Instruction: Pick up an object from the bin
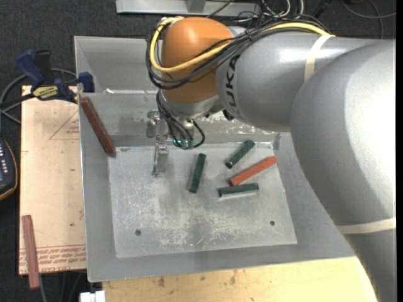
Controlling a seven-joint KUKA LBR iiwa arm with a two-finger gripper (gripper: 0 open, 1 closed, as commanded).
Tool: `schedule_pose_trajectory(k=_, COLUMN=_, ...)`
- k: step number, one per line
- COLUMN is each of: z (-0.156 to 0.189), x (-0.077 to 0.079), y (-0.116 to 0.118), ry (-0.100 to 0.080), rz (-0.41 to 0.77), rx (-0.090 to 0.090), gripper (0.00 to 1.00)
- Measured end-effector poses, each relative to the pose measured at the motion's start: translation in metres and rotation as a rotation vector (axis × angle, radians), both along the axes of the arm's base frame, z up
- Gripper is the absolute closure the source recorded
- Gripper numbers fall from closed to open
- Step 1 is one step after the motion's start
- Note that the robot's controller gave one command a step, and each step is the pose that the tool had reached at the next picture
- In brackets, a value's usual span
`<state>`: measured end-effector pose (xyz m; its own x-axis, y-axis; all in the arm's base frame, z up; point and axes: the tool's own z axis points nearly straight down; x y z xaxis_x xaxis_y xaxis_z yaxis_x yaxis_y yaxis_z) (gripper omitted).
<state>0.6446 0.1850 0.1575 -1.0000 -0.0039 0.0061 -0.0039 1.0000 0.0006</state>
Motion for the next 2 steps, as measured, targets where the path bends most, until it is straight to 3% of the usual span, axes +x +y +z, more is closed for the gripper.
schedule_pose_trajectory(k=1, z=-0.09, x=-0.003, y=0.04, ry=-0.005, rz=0.607, rx=0.004, gripper=0.0)
schedule_pose_trajectory(k=2, z=0.079, x=-0.03, y=0.047, ry=-0.018, rz=0.821, rx=0.003, gripper=0.0)
